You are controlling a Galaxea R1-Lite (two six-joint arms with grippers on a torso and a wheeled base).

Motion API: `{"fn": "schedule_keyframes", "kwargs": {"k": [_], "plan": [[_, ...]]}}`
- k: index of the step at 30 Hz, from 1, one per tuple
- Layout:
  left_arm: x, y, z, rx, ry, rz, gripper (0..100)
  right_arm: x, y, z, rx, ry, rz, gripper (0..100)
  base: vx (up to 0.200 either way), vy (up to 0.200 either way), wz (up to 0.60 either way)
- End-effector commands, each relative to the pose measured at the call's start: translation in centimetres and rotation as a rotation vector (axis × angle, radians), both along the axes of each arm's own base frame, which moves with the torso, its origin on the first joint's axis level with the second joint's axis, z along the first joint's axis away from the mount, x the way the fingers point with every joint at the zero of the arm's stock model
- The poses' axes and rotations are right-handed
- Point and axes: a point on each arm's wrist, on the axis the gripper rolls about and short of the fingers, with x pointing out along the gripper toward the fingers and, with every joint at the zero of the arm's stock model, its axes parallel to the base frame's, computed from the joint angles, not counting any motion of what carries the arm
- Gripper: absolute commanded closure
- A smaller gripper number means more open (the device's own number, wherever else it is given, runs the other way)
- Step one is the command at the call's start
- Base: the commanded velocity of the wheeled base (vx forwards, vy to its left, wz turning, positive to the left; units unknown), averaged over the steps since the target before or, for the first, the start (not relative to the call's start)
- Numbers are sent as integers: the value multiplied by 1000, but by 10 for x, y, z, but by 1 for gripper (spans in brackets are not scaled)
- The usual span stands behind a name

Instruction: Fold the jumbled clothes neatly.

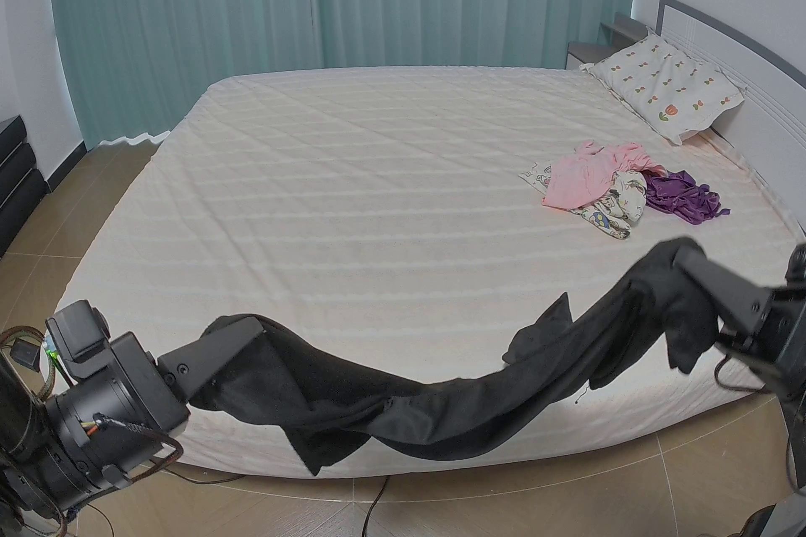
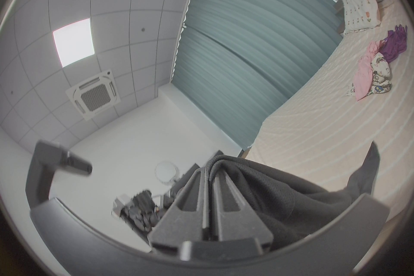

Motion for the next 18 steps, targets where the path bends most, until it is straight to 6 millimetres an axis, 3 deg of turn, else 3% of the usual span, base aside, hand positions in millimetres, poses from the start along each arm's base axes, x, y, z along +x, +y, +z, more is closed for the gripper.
{"fn": "schedule_keyframes", "kwargs": {"k": [1,4,5,6,10,11,13,18], "plan": [[10,8,26,-39,-94,83,100,32,-32,77,183,-1,-184,100,0,0,0],[24,10,39,-40,-129,150,100,55,-51,104,216,61,-244,100,0,0,0],[25,11,40,-41,-130,152,100,57,-52,104,215,64,-247,100,0,0,0],[36,10,41,-24,-130,181,100,74,-59,110,208,78,-286,100,0,0,0],[49,8,38,7,-115,212,100,98,-65,111,204,93,-328,100,0,0,0],[64,8,31,35,-85,252,100,119,-66,110,201,106,-345,100,0,0,0],[80,8,19,71,-41,289,100,138,-65,103,164,116,-363,100,0,0,0],[98,10,5,106,14,335,100,166,-62,106,124,83,-393,100,0,0,0]]}}
